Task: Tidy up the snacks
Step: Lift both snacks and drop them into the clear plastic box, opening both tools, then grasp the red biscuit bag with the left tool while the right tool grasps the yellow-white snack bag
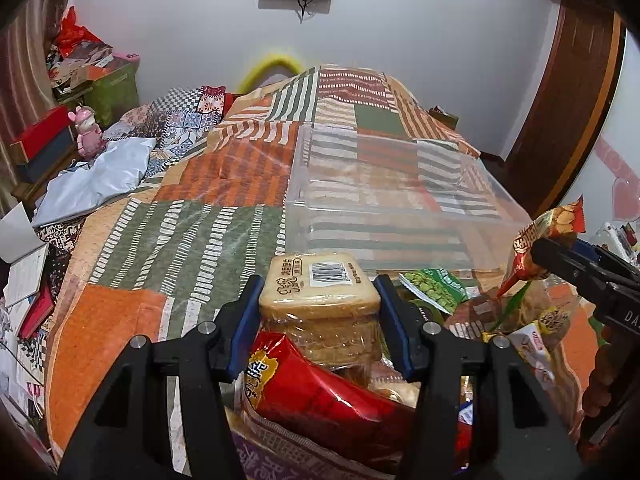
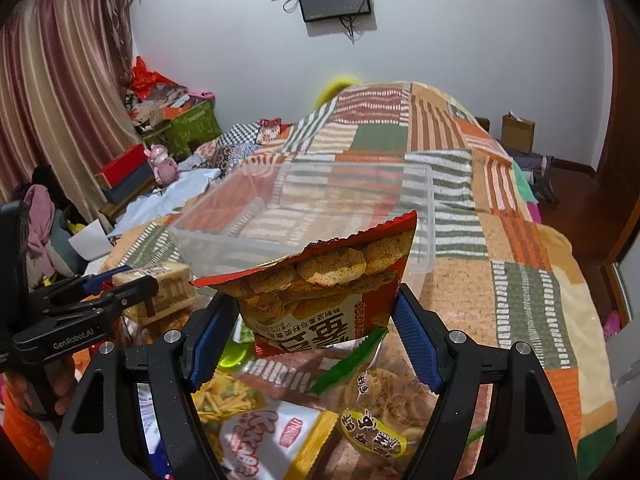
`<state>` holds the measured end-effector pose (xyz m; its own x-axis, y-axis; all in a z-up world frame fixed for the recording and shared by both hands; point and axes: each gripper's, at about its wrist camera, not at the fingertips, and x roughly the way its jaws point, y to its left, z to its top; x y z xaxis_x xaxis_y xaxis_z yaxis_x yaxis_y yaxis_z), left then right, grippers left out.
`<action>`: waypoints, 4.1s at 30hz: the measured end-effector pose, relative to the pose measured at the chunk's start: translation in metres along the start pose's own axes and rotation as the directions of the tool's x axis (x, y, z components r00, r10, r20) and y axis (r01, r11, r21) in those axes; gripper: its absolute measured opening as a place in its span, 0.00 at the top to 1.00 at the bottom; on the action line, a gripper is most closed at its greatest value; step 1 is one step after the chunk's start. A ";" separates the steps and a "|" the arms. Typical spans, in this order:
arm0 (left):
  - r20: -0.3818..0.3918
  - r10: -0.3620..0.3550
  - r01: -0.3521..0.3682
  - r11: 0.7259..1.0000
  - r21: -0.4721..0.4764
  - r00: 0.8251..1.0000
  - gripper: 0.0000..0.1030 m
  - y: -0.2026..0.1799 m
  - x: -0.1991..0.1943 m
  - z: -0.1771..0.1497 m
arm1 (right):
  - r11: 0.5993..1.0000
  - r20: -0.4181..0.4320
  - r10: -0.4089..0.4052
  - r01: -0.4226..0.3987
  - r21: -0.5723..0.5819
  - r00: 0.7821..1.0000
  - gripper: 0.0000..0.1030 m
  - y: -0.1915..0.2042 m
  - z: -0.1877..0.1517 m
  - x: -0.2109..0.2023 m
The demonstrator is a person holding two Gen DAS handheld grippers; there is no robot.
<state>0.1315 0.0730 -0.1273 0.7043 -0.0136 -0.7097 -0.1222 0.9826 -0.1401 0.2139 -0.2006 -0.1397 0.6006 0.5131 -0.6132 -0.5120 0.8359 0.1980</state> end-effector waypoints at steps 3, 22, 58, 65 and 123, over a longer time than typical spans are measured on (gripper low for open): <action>0.013 -0.016 0.016 1.000 0.000 1.000 0.47 -0.002 -0.008 0.002 | 1.000 0.020 0.004 -0.004 -0.001 1.000 0.28 0.002 0.003 -0.006; 0.153 -0.085 0.073 0.994 0.083 0.985 0.47 -0.036 -0.042 0.058 | 0.999 0.115 0.027 -0.030 0.023 0.993 0.28 -0.002 0.032 -0.017; -0.120 -0.055 0.071 0.990 0.126 0.991 0.47 -0.043 0.103 0.101 | 1.000 -0.168 -0.028 0.026 -0.017 0.985 0.28 -0.015 0.046 0.094; -0.137 -0.033 0.050 0.991 0.125 0.990 0.47 -0.041 0.112 0.099 | 0.999 -0.195 -0.034 0.030 -0.022 0.980 0.26 -0.012 0.044 0.099; -0.083 0.080 -0.076 0.995 0.059 0.993 0.16 -0.023 -0.024 -0.057 | 0.999 -0.078 0.008 -0.011 -0.038 0.997 0.02 0.041 -0.050 -0.038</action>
<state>0.0771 0.0403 -0.1462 0.6317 0.0500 -0.7736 -0.1334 0.9901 -0.0449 0.1392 -0.1951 -0.1467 0.5469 0.5034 -0.6690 -0.5420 0.8219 0.1754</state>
